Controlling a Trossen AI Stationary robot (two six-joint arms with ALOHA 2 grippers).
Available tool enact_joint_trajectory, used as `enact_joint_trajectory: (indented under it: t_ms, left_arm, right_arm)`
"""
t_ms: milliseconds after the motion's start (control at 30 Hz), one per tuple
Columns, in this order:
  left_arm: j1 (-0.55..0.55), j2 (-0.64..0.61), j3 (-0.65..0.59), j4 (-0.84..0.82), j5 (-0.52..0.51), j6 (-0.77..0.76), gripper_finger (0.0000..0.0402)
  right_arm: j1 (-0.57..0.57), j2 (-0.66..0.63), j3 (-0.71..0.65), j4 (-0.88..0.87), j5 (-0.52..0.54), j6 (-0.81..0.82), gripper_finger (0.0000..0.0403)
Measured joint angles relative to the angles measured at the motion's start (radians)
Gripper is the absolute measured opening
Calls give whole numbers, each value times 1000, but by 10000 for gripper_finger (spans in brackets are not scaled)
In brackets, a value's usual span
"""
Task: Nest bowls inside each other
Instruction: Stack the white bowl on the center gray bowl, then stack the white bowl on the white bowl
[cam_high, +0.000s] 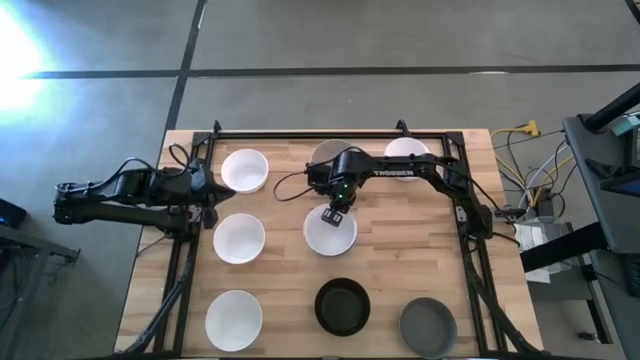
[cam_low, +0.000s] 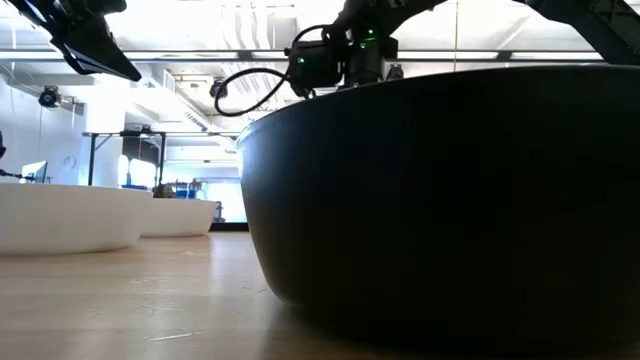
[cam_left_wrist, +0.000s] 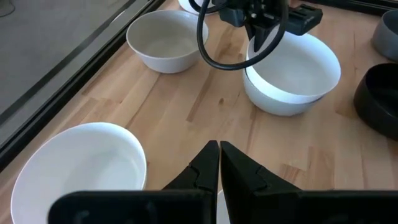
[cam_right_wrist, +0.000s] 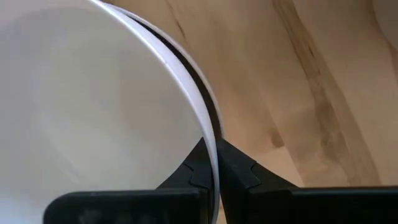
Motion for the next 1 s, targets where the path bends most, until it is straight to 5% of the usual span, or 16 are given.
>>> enact_joint_trajectory:
  t_ms: [200, 733, 1000]
  left_arm:
    - [0, 1, 0, 0, 0, 0, 0]
    - [0, 2, 0, 4, -1, -2, 0]
    - [0, 2, 0, 13, -3, -4, 0]
  right_arm:
    - [9, 0, 0, 24, -7, 0, 20]
    - [11, -102, -1, 49, -52, 17, 128]
    - [2, -124, -45, 60, -139, 21, 57]
